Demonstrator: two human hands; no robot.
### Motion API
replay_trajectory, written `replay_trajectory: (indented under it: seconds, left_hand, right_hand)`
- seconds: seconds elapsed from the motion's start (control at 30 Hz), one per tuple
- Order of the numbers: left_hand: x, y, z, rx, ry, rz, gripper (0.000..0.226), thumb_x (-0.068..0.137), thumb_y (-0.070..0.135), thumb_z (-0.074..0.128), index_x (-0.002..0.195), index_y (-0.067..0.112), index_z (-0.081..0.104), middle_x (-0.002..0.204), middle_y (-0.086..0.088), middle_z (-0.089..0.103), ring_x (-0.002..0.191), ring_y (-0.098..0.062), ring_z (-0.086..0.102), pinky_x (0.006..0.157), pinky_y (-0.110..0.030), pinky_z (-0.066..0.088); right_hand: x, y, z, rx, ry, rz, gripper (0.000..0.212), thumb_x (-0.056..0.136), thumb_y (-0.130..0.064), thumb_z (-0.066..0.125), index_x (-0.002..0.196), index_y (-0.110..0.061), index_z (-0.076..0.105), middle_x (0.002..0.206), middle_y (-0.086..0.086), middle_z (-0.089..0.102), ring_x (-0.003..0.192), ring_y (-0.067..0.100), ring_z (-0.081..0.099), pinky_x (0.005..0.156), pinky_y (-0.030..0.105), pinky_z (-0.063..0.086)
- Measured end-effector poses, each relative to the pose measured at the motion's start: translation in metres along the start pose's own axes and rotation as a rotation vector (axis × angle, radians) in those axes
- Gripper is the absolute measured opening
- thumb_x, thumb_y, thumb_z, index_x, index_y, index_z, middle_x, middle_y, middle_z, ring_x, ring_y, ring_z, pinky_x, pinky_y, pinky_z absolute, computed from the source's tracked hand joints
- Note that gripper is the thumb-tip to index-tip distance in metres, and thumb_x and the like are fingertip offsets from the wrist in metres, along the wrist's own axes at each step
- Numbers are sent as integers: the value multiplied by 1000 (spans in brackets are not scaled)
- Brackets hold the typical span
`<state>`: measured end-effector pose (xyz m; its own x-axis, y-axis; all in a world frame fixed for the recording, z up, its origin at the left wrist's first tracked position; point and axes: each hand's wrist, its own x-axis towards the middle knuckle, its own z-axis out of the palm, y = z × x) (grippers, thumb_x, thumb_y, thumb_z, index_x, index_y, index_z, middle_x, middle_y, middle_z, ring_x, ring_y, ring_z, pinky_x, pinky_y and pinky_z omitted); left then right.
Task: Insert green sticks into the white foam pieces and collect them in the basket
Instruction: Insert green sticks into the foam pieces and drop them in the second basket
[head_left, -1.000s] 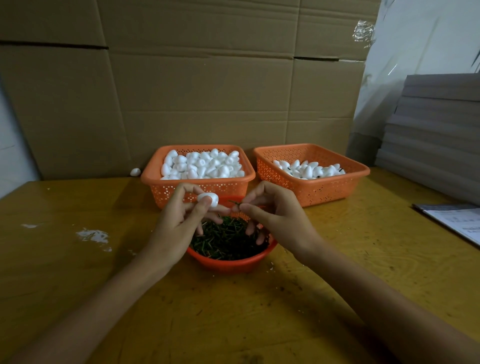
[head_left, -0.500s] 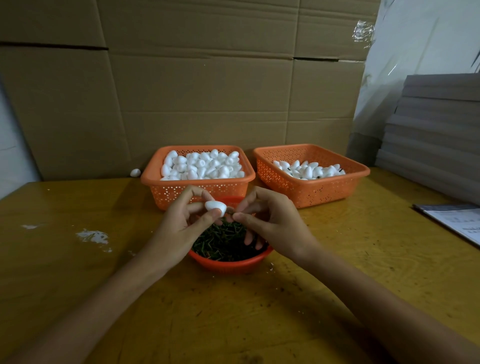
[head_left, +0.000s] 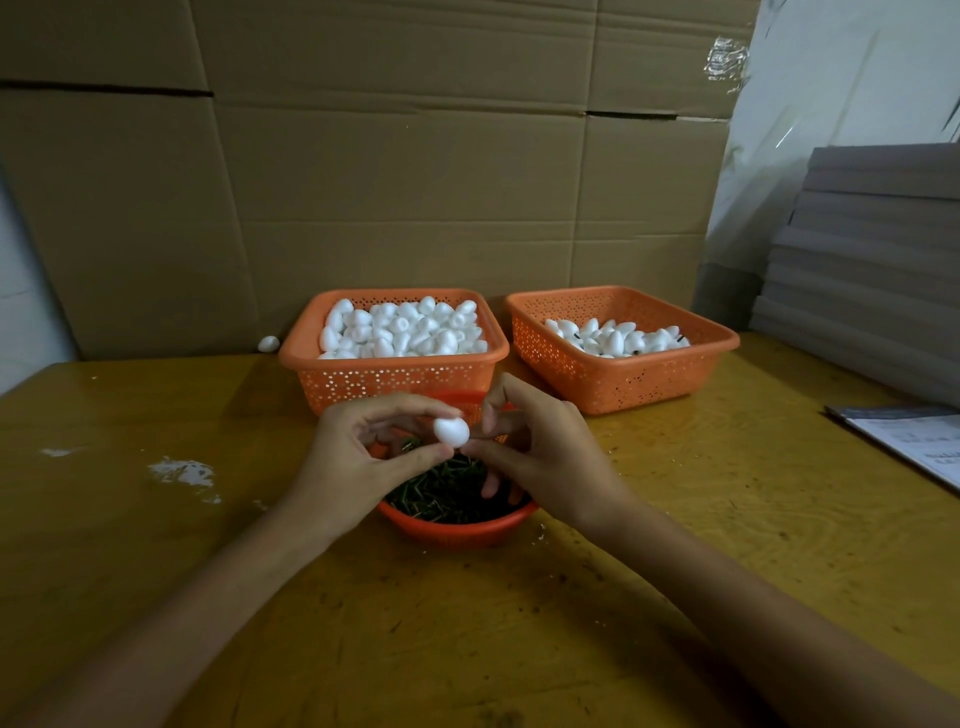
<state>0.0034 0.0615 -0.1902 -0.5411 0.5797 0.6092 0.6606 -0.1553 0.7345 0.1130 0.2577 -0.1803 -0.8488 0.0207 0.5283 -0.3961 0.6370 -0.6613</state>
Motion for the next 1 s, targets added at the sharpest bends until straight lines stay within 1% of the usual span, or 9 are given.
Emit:
replay_trajectory:
  seconds: [0.17,0.3,0.43,0.6,0.63,0.7,0.77,0.93,1.0]
  left_hand:
    - [0,-2,0,10,-17,30,36,81,9,83,115,17,78,114,3,79,106,-18,74,83,-31,59]
    - [-2,-3,4,69,3,-13,57,90,16,82,141,28,61,131,11,70,104,-18,73,82,-33,58]
    - [-9,-3,10,188,74,72,27,99,36,60,125,29,67,118,10,64,106,-20,68,89,-38,53]
    - [-13,-1,12,234,26,89,31,105,37,45,113,22,70,110,11,64,107,-20,65,91,-43,51]
    - [-13,-1,12,238,26,95,31,105,37,44,113,22,71,109,13,64,107,-19,65,90,-41,51]
    - [-13,0,13,242,26,88,32,105,38,43,112,22,71,109,15,64,108,-18,65,90,-39,51]
    - [-14,1,12,250,14,65,34,105,39,42,112,22,71,109,15,64,109,-19,65,91,-41,51]
    - [-14,-2,11,282,-2,59,32,106,38,43,109,23,71,109,13,65,108,-19,65,90,-47,52]
    - [-13,-2,11,308,-3,76,32,105,36,43,110,21,71,109,14,64,108,-17,64,91,-42,52]
  right_hand:
    - [-1,0,0,19,-4,-4,26,96,-17,75,98,-11,50,93,-1,79,62,17,75,49,45,59]
    - [3,-4,-5,58,81,-7,21,95,-14,76,102,-14,56,95,-1,79,67,18,76,53,41,62]
    - [12,3,-32,86,393,30,13,96,-13,74,101,-15,63,89,1,78,73,17,76,61,40,64]
    - [23,37,-83,-281,827,140,8,99,-23,70,107,-22,69,102,-10,76,89,6,72,77,33,62]
    - [24,47,-93,-406,786,211,12,102,-24,67,113,-22,71,109,-7,76,99,10,72,84,36,60]
    - [25,65,-107,-664,518,385,25,106,-29,59,128,-23,70,130,1,71,125,26,60,100,44,50]
    - [21,71,-112,-812,348,486,30,106,-31,57,135,-27,68,142,8,62,135,35,46,103,49,44]
    - [18,45,-90,-834,475,228,18,99,-17,65,115,-17,73,118,10,62,111,29,55,86,44,49]
    - [18,22,-68,-704,340,46,15,99,-17,64,111,-17,72,110,1,64,99,19,59,81,40,53]
